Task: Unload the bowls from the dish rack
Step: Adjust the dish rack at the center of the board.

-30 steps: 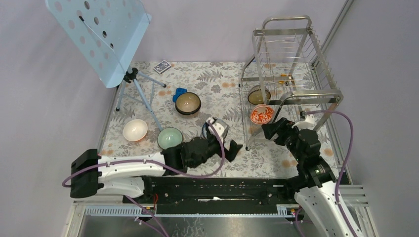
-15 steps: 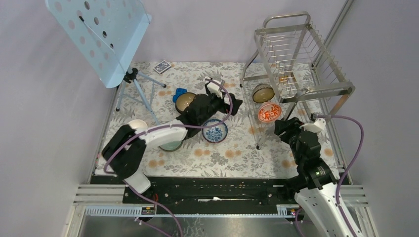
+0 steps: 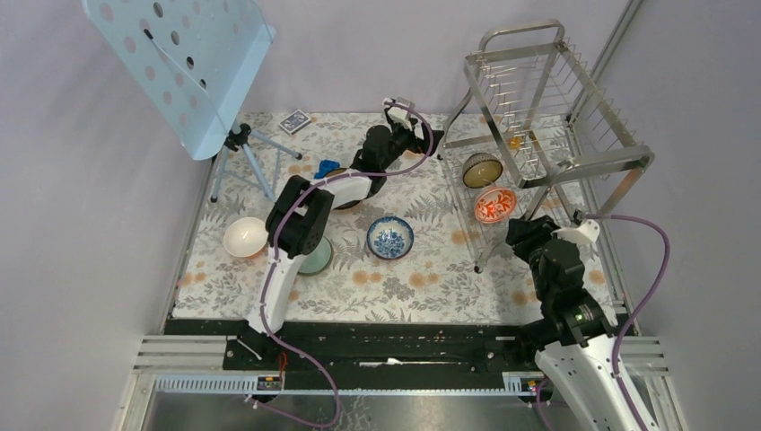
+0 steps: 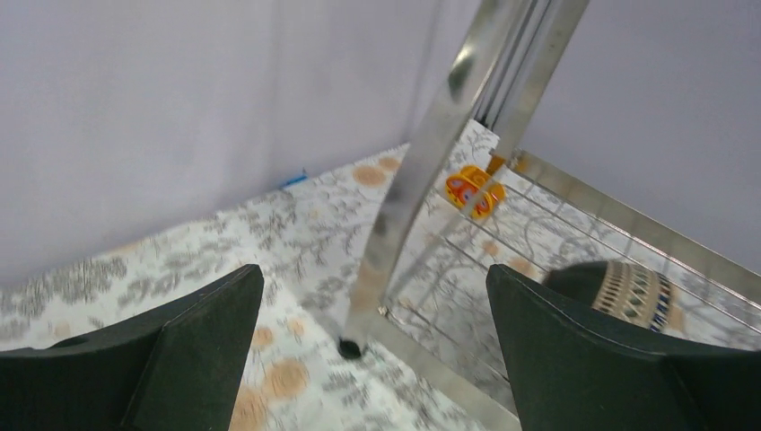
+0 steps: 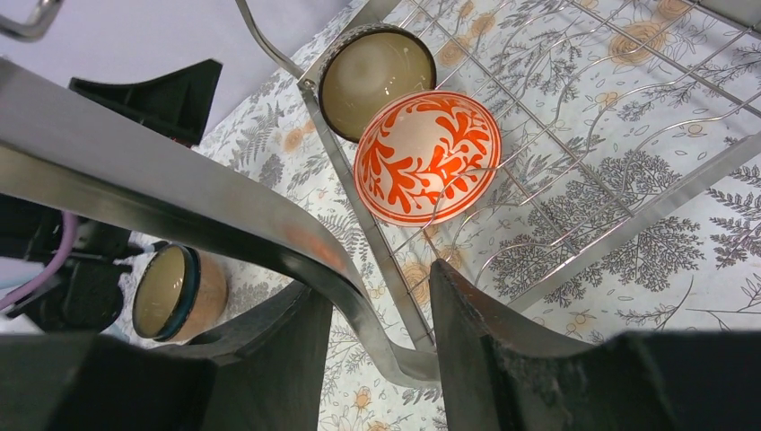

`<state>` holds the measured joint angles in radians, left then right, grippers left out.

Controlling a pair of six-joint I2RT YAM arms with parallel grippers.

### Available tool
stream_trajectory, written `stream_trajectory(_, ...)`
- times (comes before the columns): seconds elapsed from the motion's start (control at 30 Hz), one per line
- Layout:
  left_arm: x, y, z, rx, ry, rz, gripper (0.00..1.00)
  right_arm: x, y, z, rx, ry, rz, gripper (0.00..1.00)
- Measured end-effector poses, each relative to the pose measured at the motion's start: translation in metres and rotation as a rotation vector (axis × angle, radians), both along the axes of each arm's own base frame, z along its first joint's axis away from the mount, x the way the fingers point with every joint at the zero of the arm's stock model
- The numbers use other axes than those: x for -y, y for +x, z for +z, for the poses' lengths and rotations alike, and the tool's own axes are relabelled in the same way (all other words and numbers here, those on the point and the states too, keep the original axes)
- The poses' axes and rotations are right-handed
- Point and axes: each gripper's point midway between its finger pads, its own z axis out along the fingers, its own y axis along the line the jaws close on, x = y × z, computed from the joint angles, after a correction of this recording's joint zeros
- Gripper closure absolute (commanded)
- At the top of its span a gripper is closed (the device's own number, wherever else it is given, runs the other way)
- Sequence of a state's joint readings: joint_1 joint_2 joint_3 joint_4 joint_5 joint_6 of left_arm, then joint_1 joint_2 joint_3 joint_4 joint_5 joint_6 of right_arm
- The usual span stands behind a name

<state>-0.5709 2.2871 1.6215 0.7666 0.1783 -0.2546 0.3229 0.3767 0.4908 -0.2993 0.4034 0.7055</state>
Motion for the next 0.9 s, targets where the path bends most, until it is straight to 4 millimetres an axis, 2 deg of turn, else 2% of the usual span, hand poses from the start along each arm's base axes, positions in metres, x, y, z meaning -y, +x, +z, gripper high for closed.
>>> stream_trajectory(0.13, 0.017, 0.024, -0.006, 0.074, 0.009, -0.021, 0.01, -0.001, -0.002, -0.001, -0.005, 0.001, 0.007, 0.48)
stream_trajectory(0.4, 0.041, 0.051, -0.026, 0.169, 0.056, -0.04, 0.06, 0.0, -0.018, -0.007, -0.025, -0.01, 0.034, 0.42)
stream_trajectory(0.5, 0.042, 0.057, -0.032, 0.193, 0.071, -0.024, 0.16, -0.002, -0.02, -0.012, -0.044, -0.01, 0.051, 0.4)
stream_trajectory(0.6, 0.044, 0.062, -0.038, 0.21, 0.08, -0.017, 0.32, -0.004, -0.022, -0.016, -0.06, -0.01, 0.064, 0.39)
stream_trajectory(0.7, 0.046, 0.065, -0.048, 0.215, 0.085, -0.014, 0.36, -0.007, -0.022, -0.022, -0.073, -0.008, 0.078, 0.38)
stream_trajectory(0.73, 0.051, 0.065, -0.058, 0.217, 0.087, -0.018, 0.5, -0.009, -0.023, -0.026, -0.084, -0.007, 0.09, 0.37)
stream_trajectory(0.9, 0.059, 0.06, -0.06, 0.223, 0.082, -0.033, 0.75, -0.011, -0.023, -0.033, -0.098, -0.004, 0.101, 0.37)
